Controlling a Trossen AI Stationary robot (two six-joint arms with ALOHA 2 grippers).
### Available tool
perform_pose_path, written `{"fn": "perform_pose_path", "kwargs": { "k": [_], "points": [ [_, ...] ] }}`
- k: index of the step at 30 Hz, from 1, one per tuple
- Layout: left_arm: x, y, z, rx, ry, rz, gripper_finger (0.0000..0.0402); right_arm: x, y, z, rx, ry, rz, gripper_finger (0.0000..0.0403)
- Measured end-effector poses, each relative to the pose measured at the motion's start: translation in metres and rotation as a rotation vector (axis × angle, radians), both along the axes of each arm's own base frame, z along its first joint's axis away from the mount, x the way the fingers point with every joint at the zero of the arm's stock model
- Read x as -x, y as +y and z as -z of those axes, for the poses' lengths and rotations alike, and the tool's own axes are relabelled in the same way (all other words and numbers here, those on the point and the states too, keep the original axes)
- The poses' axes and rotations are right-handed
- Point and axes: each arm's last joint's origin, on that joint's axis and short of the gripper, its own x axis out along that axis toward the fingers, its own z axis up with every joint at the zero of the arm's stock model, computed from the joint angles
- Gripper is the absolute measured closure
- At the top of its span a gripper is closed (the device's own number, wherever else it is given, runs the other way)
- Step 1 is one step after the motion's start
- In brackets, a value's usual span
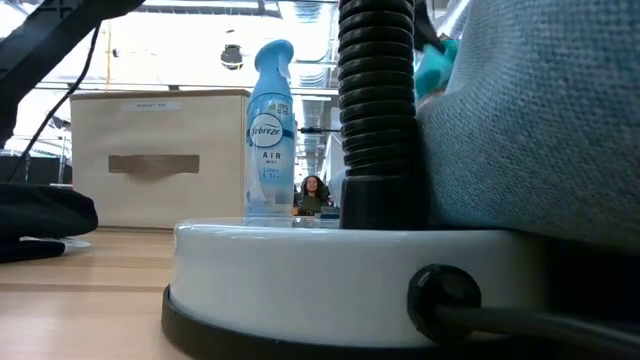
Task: Sort clothes
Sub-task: Put the blue shorts into the right laundry organizer
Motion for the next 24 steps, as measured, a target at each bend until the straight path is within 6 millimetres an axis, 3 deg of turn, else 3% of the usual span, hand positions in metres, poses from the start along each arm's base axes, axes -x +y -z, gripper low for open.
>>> {"fn": "perform_pose_path", "kwargs": {
  "k": [7,11,15,19,24],
  "points": [
    [-0.008,0.008,-0.029,-0.046,-0.286,-0.035,0.0396,0.0,0.0,0.0,-0.001,0.0,0.0,0.0143],
    [-0.021,0.016,-0.026,-0.067,-0.403,-0.108,0.0396,0.0,0.0,0.0,-0.001,-0.001,0.0,0.0143],
    [-0.032,0.028,-0.005,0.026,-0.39,-0.179,0.0387,0.0,0.0,0.0,-0.003,-0.003,-0.001,0.0143],
    [-0.037,0.033,0.017,0.125,-0.286,-0.178,0.0339,0.0,0.0,-0.001,-0.004,-0.006,0.0,0.0143],
    [-0.036,0.032,0.023,0.17,-0.231,-0.147,0.024,0.0,0.0,0.0,-0.002,-0.002,0.0,0.0143]
  ]
}}
